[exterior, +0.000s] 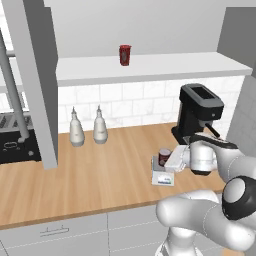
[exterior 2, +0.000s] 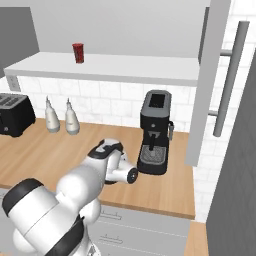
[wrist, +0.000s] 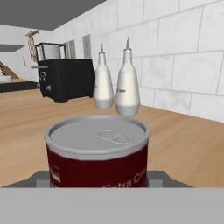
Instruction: Pick the canned food and place it on the digital scale for weighing, and close the cabinet.
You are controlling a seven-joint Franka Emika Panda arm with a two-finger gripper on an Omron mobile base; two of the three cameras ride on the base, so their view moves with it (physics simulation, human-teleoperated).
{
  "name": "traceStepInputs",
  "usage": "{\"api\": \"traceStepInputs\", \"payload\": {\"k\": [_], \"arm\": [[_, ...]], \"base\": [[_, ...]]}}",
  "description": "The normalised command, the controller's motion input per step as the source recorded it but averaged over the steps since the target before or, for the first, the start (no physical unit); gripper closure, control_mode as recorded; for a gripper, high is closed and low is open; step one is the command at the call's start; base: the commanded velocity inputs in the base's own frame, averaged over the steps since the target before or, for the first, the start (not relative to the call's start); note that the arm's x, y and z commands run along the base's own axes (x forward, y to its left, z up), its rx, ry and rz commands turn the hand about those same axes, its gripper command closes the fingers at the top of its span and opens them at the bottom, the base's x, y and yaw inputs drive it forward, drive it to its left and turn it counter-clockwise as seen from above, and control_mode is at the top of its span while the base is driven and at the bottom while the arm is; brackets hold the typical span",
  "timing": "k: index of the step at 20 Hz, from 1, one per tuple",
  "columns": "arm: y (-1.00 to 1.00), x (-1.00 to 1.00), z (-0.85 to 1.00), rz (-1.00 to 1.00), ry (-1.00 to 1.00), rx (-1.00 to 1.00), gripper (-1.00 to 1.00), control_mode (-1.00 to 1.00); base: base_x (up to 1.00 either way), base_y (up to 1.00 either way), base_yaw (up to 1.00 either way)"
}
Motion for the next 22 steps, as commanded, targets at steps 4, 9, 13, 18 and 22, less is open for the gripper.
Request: {"api": "traceStepInputs", "payload": {"k": [4,9,13,18,22], "arm": [[0.00,0.00,0.00,0.01,0.00,0.01,-1.00,-1.00],[0.00,0.00,0.00,0.00,0.00,0.00,-1.00,-1.00],[-0.04,-0.15,0.00,0.00,0.00,0.00,-1.00,-1.00],[-0.08,-0.15,0.00,0.00,-0.01,0.00,-1.00,-1.00],[-0.15,-0.06,0.00,0.00,-0.02,0.00,-1.00,-1.00]], "base": [[0.00,0.00,0.00],[0.00,0.00,0.00],[0.00,0.00,0.00],[0.00,0.00,0.00],[0.00,0.00,0.00]]}}
